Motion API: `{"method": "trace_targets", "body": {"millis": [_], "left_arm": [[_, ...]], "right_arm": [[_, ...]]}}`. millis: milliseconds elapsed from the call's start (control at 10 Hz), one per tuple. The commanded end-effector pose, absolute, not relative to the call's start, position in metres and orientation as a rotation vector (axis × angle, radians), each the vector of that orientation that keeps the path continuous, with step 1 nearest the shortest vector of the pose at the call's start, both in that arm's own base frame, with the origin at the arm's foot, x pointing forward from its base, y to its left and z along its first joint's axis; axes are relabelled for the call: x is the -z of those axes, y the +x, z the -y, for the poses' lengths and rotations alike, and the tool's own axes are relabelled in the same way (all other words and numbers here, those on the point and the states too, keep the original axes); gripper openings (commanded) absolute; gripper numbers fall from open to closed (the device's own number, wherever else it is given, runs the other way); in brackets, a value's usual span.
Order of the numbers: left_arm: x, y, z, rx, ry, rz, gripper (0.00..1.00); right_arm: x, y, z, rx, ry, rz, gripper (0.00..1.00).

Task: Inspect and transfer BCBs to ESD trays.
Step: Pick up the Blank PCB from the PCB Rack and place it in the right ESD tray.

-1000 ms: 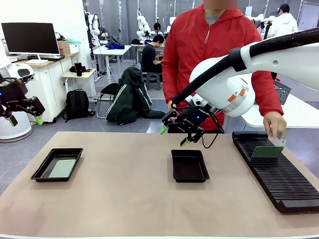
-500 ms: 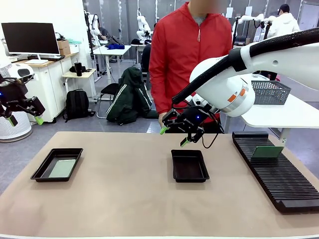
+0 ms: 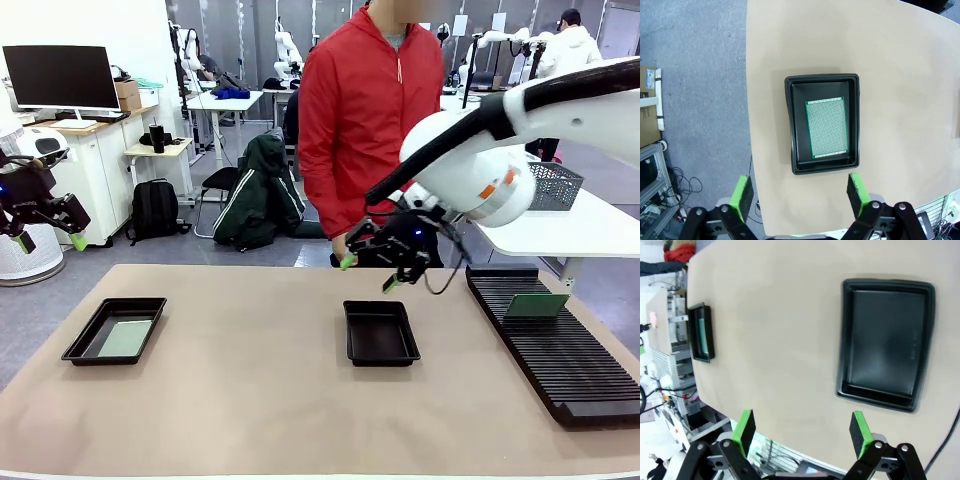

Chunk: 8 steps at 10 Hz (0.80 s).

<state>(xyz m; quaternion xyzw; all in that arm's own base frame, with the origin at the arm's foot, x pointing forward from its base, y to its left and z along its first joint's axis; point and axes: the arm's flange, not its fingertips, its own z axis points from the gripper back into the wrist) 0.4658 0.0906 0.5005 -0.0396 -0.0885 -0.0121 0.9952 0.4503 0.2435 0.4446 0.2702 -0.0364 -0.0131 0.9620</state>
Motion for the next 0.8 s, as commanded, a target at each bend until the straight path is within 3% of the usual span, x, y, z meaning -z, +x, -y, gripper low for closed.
{"method": "trace_targets", "body": {"millis": [0,700], "left_arm": [[-0.5,0.466,-0.09,0.024,-0.079,0.179,1.0],[-0.5,0.466,-0.09,0.024,-0.079,0.179,1.0]], "right_arm": [[-0.472,0.44,-0.198,-0.069,0.491,0.085,1.0],[-0.588,0.451,-0.067,-0.371,0.234,0.119,1.0]]}}
